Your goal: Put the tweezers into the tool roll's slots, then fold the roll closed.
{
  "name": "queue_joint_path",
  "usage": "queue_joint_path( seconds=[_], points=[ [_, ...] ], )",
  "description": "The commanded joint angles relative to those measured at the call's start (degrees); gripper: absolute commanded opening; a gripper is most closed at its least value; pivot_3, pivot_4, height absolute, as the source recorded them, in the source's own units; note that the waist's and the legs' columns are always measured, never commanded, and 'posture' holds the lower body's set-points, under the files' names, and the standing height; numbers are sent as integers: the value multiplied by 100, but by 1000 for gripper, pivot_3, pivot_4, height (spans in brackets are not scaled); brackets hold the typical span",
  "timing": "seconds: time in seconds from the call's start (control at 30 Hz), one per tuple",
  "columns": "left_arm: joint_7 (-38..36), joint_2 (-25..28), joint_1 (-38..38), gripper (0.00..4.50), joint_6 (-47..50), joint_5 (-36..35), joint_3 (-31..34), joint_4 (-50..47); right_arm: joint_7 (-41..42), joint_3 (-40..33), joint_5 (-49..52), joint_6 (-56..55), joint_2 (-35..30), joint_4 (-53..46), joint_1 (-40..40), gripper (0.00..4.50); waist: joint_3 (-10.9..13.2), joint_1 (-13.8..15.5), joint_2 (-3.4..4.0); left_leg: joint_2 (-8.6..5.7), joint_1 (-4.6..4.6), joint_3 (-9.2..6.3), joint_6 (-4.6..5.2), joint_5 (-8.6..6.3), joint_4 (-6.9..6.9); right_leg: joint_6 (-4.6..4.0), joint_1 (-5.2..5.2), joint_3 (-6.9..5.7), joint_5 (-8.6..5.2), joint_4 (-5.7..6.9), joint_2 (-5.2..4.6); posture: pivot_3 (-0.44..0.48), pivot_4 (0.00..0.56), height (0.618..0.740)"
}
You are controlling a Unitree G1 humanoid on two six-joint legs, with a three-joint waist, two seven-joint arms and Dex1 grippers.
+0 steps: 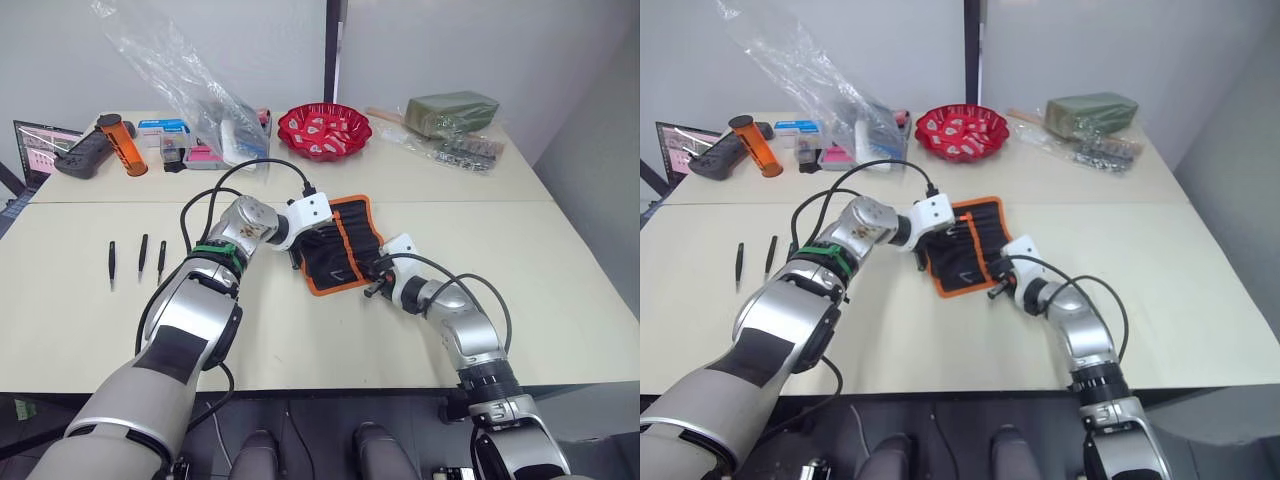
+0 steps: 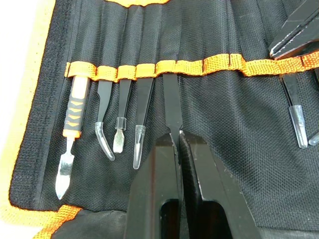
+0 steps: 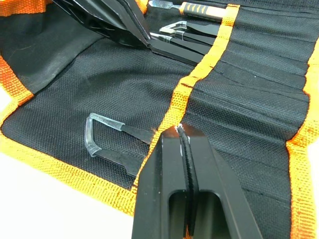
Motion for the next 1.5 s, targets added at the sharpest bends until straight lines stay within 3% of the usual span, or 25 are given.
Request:
queue_joint_path(
  seconds=[0.03, 1.13, 1.5],
  points=[
    [124, -194, -170, 0, -163, 41, 71, -37, 133, 325, -77, 287, 54, 17, 197, 21, 0, 6, 0, 0, 0, 0, 0, 0, 0, 0, 2, 0, 0, -1, 0, 0, 150, 735],
    [811, -492, -669, 0, -1061, 1153, -172, 319, 181, 429, -148, 762, -76, -671, 676, 21, 0, 50, 0, -9, 3, -20, -1, 0, 1, 8, 23, -4, -5, -16, 0, 0, 150, 735],
    [390, -318, -693, 0, -298, 707, 487, 323, 112, 266, -100, 891, -206, -1187, 799, 21, 0, 41, 0, -9, 3, -21, 0, 0, 1, 9, 23, -5, -5, -17, 0, 0, 150, 735]
  ],
)
